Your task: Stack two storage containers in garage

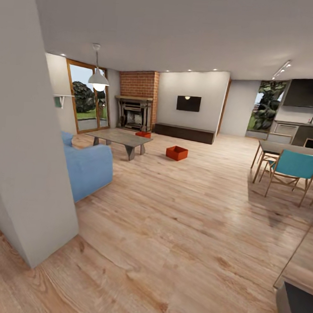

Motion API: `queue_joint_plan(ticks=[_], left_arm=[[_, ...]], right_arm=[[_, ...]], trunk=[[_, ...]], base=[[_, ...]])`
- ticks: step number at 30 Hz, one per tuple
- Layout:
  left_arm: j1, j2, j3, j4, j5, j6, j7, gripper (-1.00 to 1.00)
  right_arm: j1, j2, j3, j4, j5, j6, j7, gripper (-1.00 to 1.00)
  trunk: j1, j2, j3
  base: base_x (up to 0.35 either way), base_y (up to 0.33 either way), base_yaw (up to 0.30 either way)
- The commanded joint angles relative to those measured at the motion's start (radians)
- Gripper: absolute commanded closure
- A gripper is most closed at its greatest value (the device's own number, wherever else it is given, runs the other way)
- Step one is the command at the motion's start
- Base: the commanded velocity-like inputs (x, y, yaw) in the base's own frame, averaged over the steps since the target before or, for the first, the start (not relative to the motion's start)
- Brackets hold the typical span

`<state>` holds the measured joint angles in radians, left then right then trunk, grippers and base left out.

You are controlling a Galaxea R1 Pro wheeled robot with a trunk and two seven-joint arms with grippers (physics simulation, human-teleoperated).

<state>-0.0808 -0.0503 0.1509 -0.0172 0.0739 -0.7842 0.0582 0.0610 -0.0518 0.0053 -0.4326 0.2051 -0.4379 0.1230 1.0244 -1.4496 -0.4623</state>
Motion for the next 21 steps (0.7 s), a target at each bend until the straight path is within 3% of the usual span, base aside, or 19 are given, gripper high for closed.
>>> queue_joint_plan(ticks=[1, 21], left_arm=[[0.0, 0.0, -0.004, 0.0, 0.007, -0.003, 0.001, -1.0], [0.0, 0.001, -0.004, 0.0, 0.009, -0.001, 0.002, -1.0]], right_arm=[[0.0, 0.0, 0.0, -0.002, 0.0, -0.001, 0.003, -1.0], [0.0, 0.0, -0.001, -0.002, 0.0, -0.002, 0.001, -1.0]], trunk=[[0.001, 0.0, -0.001], [0.001, 0.0, -0.001]], base=[[0.325, 0.0, 0.0], [0.325, -0.015, 0.0]])
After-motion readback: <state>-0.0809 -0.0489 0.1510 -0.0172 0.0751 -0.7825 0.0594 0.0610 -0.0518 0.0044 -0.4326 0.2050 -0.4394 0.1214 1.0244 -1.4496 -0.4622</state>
